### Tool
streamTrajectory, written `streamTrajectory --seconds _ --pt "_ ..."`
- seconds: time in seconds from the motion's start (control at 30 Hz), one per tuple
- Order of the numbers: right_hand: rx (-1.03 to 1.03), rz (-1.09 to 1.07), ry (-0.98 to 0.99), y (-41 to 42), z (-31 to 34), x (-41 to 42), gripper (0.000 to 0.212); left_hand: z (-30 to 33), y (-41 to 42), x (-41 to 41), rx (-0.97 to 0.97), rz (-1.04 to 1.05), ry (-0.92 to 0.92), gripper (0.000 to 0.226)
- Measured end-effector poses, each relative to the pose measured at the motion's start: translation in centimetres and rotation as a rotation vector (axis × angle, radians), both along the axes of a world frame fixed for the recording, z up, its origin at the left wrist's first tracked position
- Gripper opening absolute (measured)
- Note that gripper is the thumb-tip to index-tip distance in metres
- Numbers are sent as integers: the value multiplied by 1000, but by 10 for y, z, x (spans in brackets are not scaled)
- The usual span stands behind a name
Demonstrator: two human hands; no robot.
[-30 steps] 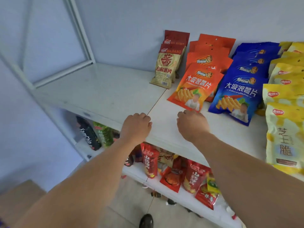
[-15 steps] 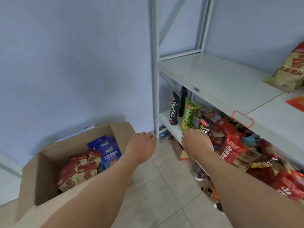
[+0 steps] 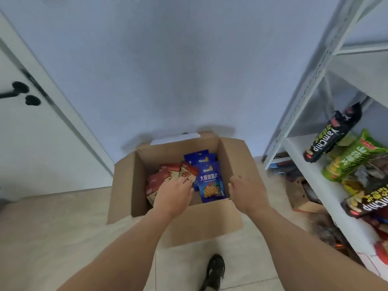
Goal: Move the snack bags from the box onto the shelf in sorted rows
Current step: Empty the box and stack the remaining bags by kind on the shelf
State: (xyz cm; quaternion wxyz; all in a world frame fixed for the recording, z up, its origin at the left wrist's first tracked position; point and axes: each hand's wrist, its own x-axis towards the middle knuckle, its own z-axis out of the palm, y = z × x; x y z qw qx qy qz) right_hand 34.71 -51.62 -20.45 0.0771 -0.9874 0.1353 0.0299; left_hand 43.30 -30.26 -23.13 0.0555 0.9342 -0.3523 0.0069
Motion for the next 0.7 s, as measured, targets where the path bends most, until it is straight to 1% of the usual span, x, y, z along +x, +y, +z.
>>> streamTrajectory --seconds 0.1,0.23,0.27,0.37,0.43,0.5,0.57,0.6,0.7 --pt "84 13 44 12 -36 54 21 -27 21 37 18 136 79 33" --pt "169 -11 145 21 -99 123 22 -77 33 90 -40 374 287 37" --pt "210 -32 166 24 -117 139 22 -92 34 102 -72 454 352 39" --pt "381 -165 251 36 -175 180 27 -144 41 138 -274 787 604 46" --pt "499 -277 347 46 -215 201 36 -189 50 158 -399 1007 758 51" --pt "615 -390 448 58 -260 216 49 -237 62 174 -491 1192 891 55" --pt "693 -477 529 68 -305 227 63 -282 68 190 -548 1336 996 55" --pt "725 -495 561 73 -325 231 66 -304 71 196 -568 1405 1040 54" --pt "855 -540 653 90 -379 243 63 -358 76 209 -630 1538 1152 54"
